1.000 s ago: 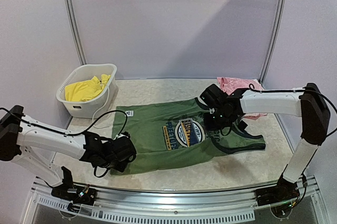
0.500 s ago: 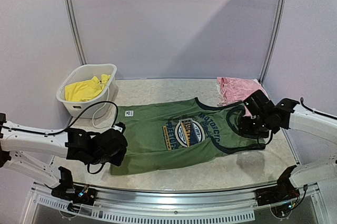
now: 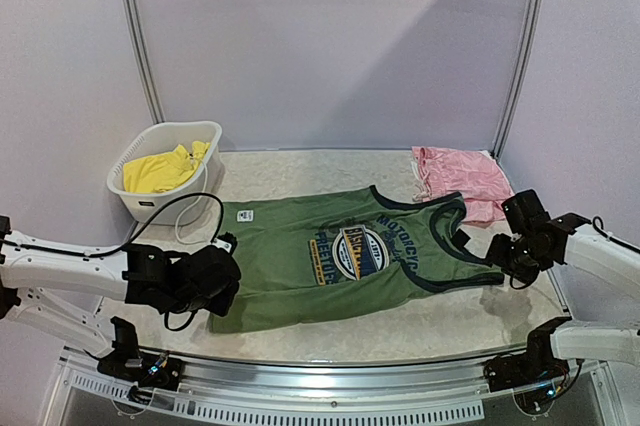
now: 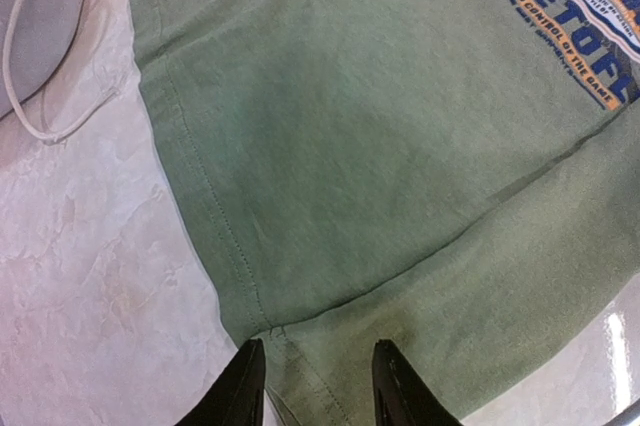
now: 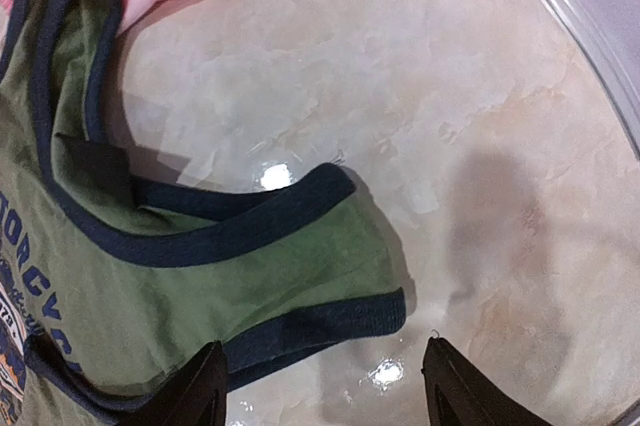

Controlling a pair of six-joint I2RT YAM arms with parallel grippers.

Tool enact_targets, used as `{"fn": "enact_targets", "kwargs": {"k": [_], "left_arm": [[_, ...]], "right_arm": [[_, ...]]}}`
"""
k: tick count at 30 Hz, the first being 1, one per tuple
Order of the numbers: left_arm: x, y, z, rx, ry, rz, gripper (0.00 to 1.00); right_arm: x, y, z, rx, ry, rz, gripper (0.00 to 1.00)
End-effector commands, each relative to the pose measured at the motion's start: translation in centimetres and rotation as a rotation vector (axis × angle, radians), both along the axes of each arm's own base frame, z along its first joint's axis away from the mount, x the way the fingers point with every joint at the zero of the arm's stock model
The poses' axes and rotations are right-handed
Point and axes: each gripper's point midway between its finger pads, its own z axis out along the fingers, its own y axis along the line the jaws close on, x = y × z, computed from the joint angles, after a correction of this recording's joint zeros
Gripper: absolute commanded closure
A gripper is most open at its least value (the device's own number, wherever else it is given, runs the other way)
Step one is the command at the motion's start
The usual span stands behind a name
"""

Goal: Fold and stack the mixed laundry pile
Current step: Fold the flattened tank top at the center of the board.

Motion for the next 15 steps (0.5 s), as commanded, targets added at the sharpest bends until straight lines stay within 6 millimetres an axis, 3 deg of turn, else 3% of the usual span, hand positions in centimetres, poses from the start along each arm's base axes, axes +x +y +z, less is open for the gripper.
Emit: {"fn": "enact_targets", "kwargs": {"k": [1, 9, 15], "left_arm": [[-0.2, 0.5, -0.6, 0.033, 0.008, -0.01, 0.64], [-0.3, 0.6, -0.7, 0.031, 0.007, -0.011, 0.64], [-0.2, 0.5, -0.6, 0.035, 0.002, -0.016, 0.64]], "right_arm": [[1.5, 0.3, -1.4, 0.119, -0.033, -0.024, 0.33], [1.6, -0.4, -4.3, 0.184, 0.013, -0.059, 0.38], [1.1, -1.0, -4.4, 0.171, 0.023, -0.069, 0.42]]}}
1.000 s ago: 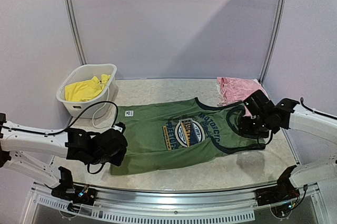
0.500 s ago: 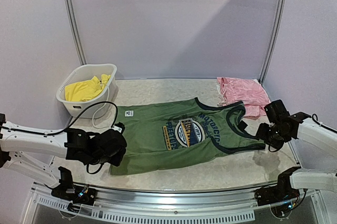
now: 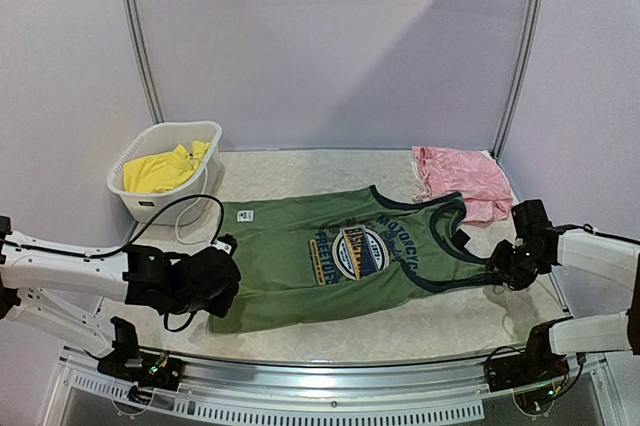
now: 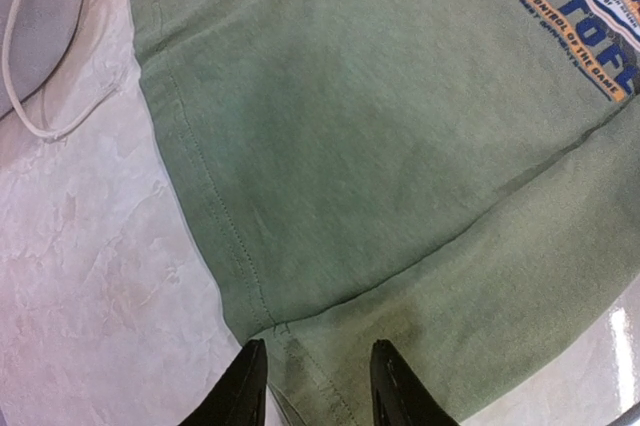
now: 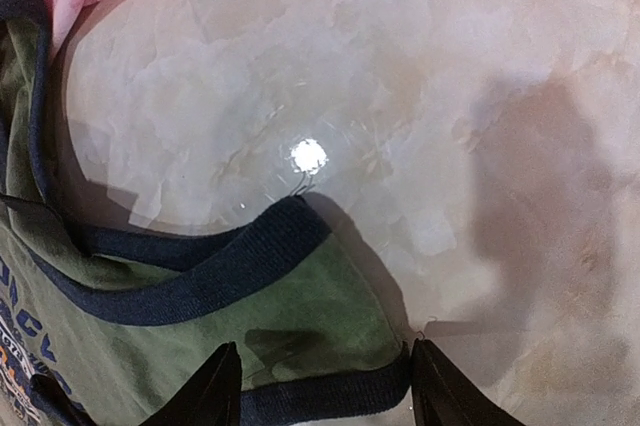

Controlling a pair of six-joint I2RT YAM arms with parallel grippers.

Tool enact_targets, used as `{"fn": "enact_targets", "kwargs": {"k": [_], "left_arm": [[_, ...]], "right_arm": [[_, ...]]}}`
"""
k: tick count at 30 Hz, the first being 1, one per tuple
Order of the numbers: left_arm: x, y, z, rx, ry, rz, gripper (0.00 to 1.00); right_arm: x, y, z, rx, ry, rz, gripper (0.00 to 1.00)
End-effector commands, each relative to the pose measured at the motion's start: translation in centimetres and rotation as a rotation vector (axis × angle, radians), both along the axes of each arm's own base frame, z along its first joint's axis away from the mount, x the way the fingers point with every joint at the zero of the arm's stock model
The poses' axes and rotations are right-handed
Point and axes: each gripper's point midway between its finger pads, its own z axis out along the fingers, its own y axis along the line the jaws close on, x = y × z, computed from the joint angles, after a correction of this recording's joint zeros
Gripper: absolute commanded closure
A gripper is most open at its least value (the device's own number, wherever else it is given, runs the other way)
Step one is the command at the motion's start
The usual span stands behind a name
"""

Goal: Fold and stack the mixed laundry pile
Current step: Fold the flattened tank top at the center of the board.

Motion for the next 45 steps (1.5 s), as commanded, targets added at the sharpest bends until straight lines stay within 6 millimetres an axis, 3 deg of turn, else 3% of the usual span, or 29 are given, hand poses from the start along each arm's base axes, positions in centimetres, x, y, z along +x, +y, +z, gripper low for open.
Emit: {"fn": "enact_targets", "kwargs": {"k": [1, 19, 29, 36, 45], "left_arm": [[0.0, 0.2, -0.2, 0.022, -0.004, -0.011, 0.65], [0.3, 0.1, -0.2, 0.032, -0.012, -0.012, 0.66], [0.3, -0.1, -0.5, 0.036, -0.007, -0.021, 0.67], [0.3, 0.1, -0.4, 0.029, -0.013, -0.017, 0.67], [0.3, -0.1, -0.2, 0.023, -0.02, -0.023, 0.68]], "right_arm": [[-0.1, 0.2, 0.0, 0.012, -0.008, 0.016, 0.42], [-1.7, -2.2, 0.7, -0.042, -0.013, -0.089, 0.48], [0.0, -0.7, -0.1, 0.045, -0.027, -0.052, 0.58], [0.0, -0.7, -0.7, 0.041, 0.001, -0.047, 0.66], [0.4, 0.0, -1.3, 0.072, 0.029, -0.021, 0.97]]}}
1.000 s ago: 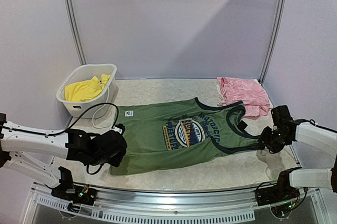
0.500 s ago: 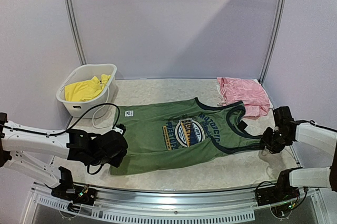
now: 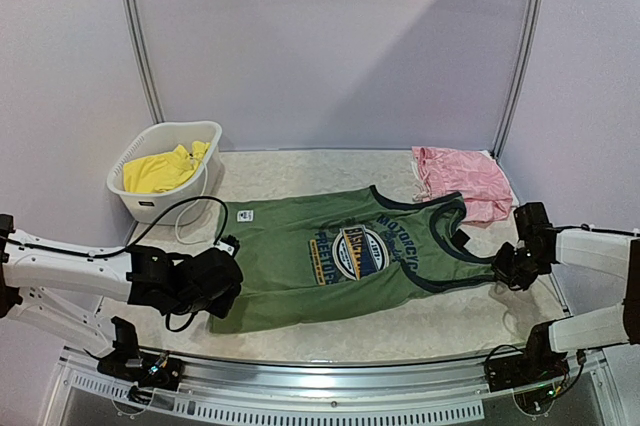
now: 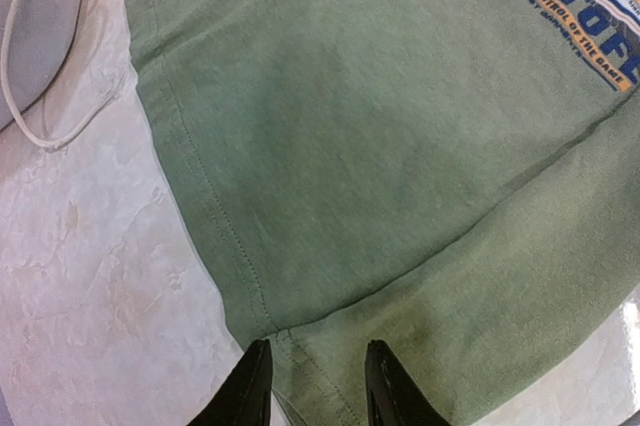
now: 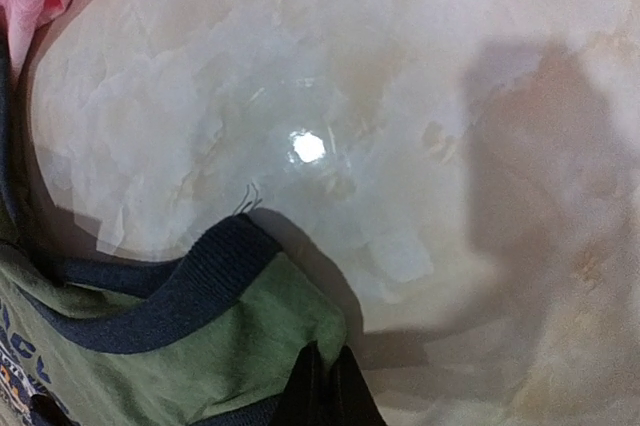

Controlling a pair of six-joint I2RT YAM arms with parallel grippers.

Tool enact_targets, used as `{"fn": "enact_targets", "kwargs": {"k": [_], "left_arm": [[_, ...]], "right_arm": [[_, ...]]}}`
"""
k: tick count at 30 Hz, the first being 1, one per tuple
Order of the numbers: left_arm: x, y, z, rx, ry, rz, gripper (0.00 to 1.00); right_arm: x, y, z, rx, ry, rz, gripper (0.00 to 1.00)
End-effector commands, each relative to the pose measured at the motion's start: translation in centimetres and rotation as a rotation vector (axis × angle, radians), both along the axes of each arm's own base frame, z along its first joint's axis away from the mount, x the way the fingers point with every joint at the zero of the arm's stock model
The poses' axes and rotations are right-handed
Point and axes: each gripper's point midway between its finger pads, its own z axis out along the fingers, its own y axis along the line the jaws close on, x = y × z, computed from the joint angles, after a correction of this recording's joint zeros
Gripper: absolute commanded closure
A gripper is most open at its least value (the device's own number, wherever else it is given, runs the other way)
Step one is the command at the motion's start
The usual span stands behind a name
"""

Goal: Fold and stack the mixed laundry pile
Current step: Fold the flattened tank top at the center of the board.

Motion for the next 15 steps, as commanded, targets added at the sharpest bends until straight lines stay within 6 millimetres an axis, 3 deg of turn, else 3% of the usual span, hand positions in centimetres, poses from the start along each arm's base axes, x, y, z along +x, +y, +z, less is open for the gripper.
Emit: {"fn": "enact_targets", "kwargs": {"k": [1, 15], "left_arm": [[0.2, 0.0, 0.1, -0.012, -0.015, 0.0, 0.68], [0.1, 0.1, 0.6, -0.043, -0.027, -0.003, 0.69]], "right_arm": [[0.8, 0.7, 0.3, 0.036, -0.024, 0.028, 0.99], [2.7, -0.9, 4.6, -0.059, -0.08, 0.011, 1.0]]}}
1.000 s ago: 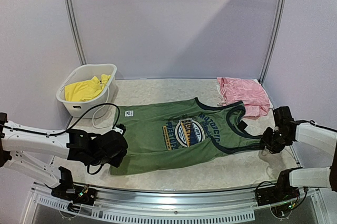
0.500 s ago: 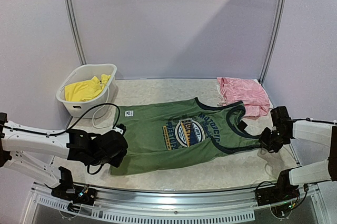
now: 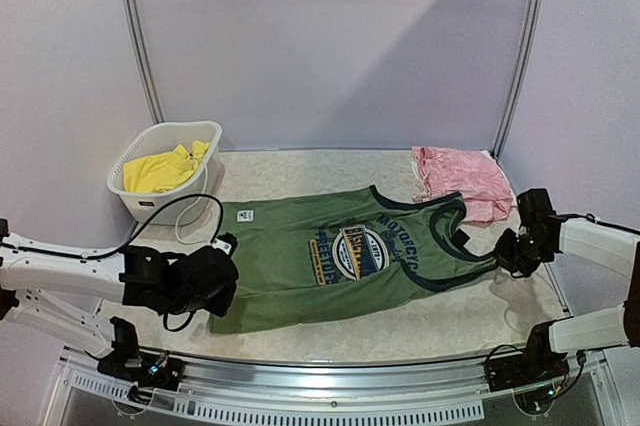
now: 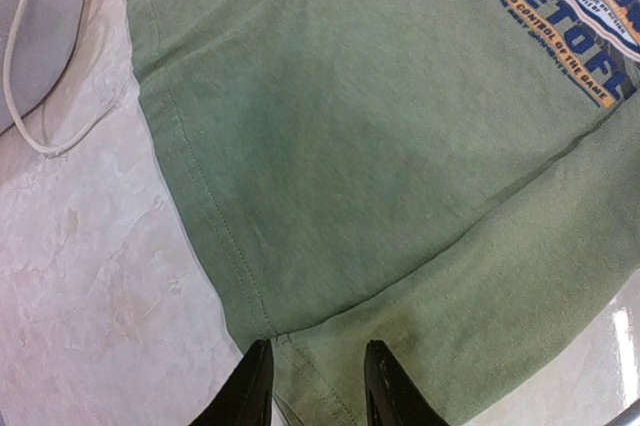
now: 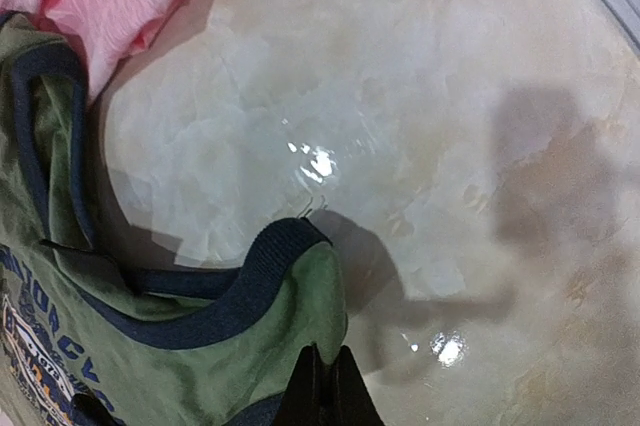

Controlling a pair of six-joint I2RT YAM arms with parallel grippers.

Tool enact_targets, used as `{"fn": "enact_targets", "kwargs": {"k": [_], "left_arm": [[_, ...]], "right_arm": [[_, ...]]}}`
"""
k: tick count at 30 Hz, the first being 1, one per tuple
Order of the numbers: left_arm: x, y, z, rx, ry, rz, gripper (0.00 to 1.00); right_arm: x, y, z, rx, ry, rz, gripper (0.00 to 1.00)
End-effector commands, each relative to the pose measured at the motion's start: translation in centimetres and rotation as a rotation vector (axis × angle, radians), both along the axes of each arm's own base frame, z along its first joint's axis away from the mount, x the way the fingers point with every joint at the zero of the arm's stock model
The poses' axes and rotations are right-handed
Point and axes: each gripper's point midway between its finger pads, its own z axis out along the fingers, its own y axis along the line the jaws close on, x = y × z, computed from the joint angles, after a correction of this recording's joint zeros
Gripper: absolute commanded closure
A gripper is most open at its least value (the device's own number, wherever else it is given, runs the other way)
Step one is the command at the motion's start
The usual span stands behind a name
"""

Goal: Fold and stack the mixed laundry pile
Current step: Fold the flattened tank top at the center of the board.

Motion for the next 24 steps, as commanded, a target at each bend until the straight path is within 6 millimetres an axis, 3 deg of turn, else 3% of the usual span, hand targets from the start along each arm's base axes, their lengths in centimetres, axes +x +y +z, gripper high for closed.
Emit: {"fn": "enact_targets", "kwargs": {"k": [1, 11, 22, 24], "left_arm": [[0.0, 0.3, -0.2, 0.002, -0.005, -0.002, 0.69], [-0.1, 0.3, -0.2, 0.0, -0.004, 0.0, 0.69], [-0.4, 0.5, -0.1, -0.003, 0.016, 0.01, 0.69], [-0.7, 0.3, -0.1, -0.013, 0.037, 0.003, 0.67]], "right_arm": [[1.0, -0.8, 2.4, -0.05, -0.038, -0.003, 1.0], [4.7, -0.7, 3.6, -0.063, -0.053, 0.022, 1.0], [8.7, -0.4, 1.3, -0.066, 0.023, 0.056, 1.0], [9.5, -0.1, 0.9, -0.057, 0.031, 0.066, 0.91]]}}
